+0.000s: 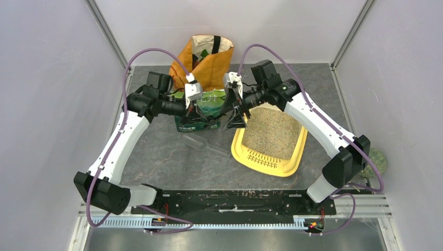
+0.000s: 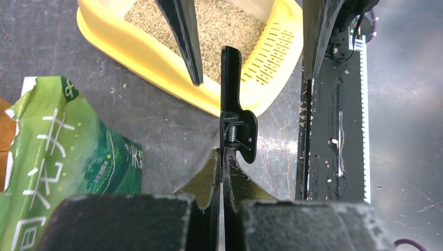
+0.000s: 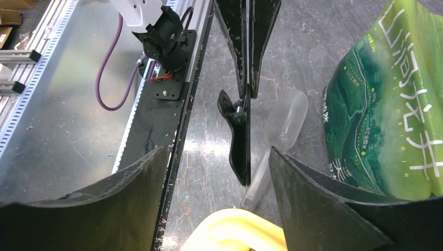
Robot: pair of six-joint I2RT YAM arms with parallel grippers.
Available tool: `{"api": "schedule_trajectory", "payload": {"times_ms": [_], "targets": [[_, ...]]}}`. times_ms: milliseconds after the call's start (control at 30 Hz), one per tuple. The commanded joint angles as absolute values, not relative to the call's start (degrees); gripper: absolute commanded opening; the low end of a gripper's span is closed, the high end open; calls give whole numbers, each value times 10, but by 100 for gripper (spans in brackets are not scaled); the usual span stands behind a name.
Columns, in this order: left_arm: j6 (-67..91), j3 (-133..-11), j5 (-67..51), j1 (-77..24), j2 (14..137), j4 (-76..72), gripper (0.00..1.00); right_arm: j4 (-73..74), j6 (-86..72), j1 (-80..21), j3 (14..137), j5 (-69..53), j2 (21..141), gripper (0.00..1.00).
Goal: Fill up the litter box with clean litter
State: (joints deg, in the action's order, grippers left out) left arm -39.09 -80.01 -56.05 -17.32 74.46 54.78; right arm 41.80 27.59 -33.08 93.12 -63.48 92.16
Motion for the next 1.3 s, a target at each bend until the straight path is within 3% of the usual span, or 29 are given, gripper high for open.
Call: {"api": "schedule_trajectory", "payload": {"times_ms": [0,333,433,533,600,667,833,967,1267], "targets": [[-318,-825,-583,-195,749,492,2,387,255,-338,927,-627,909,75],[-254,-845,-588,-203,772,447,2,379,265,-338,924,-617,898,23],[-224,-846,-583,-199,769,423,13,378,257,-337,936,-613,901,10],[-132,-821,-577,-173,747,335,41,357,213,-329,950,-612,909,9],[-14,-778,-577,-128,721,195,61,319,157,-316,962,-618,915,9],[95,-732,-588,-76,698,65,72,244,78,-298,963,-625,917,9],[113,-709,-650,-48,693,36,81,-49,-212,-257,929,-624,921,9],[291,-605,-587,-56,658,-239,84,-227,-382,-244,910,-618,932,9],[360,-636,-475,-106,680,-284,85,-358,-535,-242,898,-559,945,8]]}}
